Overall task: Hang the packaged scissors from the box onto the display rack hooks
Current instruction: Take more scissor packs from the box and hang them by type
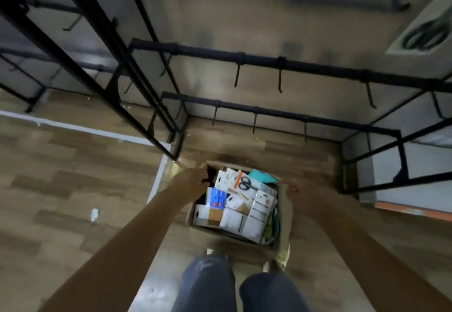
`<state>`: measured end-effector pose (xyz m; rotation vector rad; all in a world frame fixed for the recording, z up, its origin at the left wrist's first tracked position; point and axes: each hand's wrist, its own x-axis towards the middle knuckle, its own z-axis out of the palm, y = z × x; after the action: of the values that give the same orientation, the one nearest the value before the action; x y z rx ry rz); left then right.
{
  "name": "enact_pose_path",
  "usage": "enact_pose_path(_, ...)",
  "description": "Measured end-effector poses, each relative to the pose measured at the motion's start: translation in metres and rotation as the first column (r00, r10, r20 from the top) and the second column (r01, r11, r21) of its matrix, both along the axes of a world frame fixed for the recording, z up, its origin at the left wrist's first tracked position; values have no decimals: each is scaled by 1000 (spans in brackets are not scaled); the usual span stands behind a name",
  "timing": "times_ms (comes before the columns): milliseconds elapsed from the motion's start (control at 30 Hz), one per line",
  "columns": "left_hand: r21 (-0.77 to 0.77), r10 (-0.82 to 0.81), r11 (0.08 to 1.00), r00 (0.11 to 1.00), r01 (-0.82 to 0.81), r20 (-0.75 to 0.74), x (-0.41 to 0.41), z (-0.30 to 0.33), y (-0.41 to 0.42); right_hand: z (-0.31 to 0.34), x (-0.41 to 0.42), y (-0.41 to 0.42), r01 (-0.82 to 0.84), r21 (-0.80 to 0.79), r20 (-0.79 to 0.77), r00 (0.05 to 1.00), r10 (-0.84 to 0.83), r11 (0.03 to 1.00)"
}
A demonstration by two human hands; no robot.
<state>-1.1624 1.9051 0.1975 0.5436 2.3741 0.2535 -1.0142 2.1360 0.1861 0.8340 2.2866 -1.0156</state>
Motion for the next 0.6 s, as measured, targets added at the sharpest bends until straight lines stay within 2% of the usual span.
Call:
enact_pose_path(133,-75,32,997,994,-25,103,4,-68,-24,-85,17,-32,28,-49,78,997,-24,998)
enact_pose_path(267,-85,92,993,982,-79,164,30,-154,-36,-189,45,-51,225,-40,211,954,-211,974)
enact_pose_path(433,-89,98,993,980,-84,174,69,-291,-32,-317,72,-56,398,76,285,870,-402,914)
enact_pose_path(533,-33,61,998,980,-56,189,77,-374,-5,-386,82,-54,603,85,205,768,-606,793)
enact_pose_path(567,7,115,993,970,-119,212,76,-396,10,-405,82,-54,641,33,209,746,-633,767)
enact_pose_path(600,63,231,964,934,-258,273,76,-415,25,-421,81,-54,678,-41,215,723,-656,734)
